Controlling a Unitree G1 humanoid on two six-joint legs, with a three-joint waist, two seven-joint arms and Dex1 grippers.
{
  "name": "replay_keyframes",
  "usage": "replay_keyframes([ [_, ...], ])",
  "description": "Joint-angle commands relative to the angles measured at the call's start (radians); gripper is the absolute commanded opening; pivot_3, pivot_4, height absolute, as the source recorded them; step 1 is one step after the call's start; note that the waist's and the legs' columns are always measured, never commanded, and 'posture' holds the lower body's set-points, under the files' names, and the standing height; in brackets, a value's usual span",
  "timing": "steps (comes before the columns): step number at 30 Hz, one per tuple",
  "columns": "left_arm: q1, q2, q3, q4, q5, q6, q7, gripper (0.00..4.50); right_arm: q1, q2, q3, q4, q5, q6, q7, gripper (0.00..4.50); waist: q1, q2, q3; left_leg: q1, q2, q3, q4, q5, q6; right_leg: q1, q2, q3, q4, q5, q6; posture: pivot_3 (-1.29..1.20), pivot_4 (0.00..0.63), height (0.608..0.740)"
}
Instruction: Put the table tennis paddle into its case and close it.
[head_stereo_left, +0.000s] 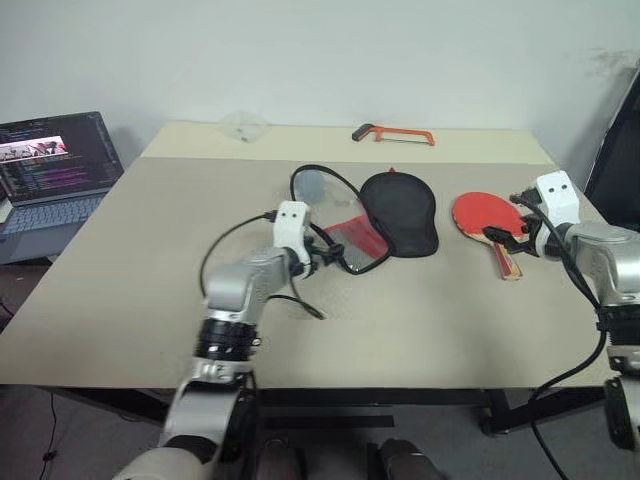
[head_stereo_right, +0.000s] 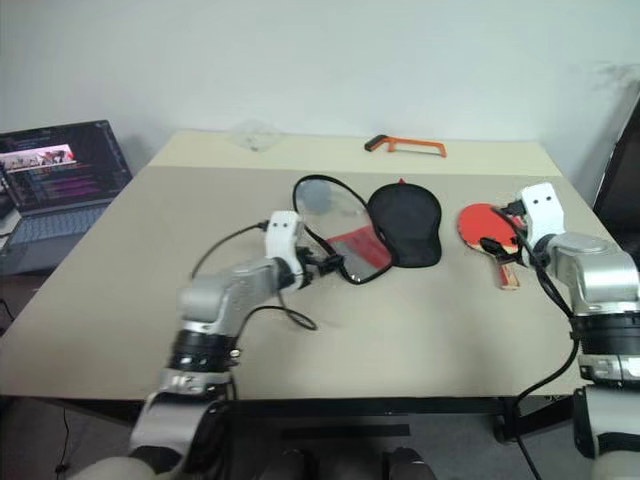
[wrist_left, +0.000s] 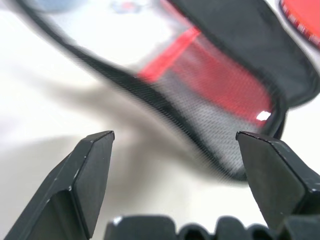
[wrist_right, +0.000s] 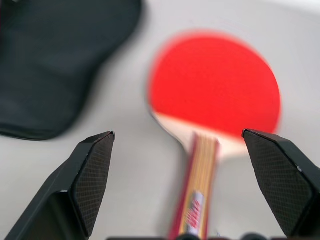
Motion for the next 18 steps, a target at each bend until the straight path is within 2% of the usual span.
replay_keyframes([
  [1,0.046,0.138,0.025,-0.128,-0.067,0.016,-0.162,4.34,-0.072,0.013,-0.029,0.121,-0.050,-0.029,-0.082,4.50,0.001,0.000,0.000,-0.001,0.000,0.000,0.000,0.000,0.000,-0.001,0.000,0.000,0.000,0.000,0.000,0.00,0.150,0.740],
  [4,0.087,0.245,0.061,-0.151,-0.108,-0.037,-0.280,4.34,-0.120,0.048,-0.041,0.234,-0.050,-0.076,-0.091,4.50,0.000,0.001,0.000,-0.001,0.000,0.001,0.000,0.000,0.000,-0.001,0.000,0.000,0.000,0.000,0.000,0.00,0.150,0.740],
  [7,0.097,0.284,0.098,-0.167,-0.147,-0.072,-0.345,4.34,-0.169,0.071,-0.043,0.347,-0.066,-0.134,-0.102,4.50,0.003,0.001,0.000,-0.001,0.000,0.000,0.001,0.000,0.000,-0.001,-0.001,-0.001,0.000,0.000,0.000,0.00,0.150,0.740],
  [11,0.139,0.358,0.071,-0.237,-0.178,-0.116,-0.471,4.34,-0.236,0.104,-0.047,0.503,-0.089,-0.184,-0.150,4.50,0.000,0.001,0.001,-0.001,0.000,0.000,0.001,0.000,0.000,0.000,-0.001,-0.001,-0.001,-0.001,0.002,0.00,0.150,0.740],
  [18,0.137,0.357,0.066,-0.251,-0.174,-0.119,-0.471,4.34,-0.287,0.119,-0.094,0.676,-0.087,-0.232,-0.240,4.50,-0.003,0.001,0.001,-0.001,0.000,0.000,0.001,0.000,0.000,0.000,-0.001,-0.002,0.000,-0.002,0.000,0.00,0.150,0.740],
])
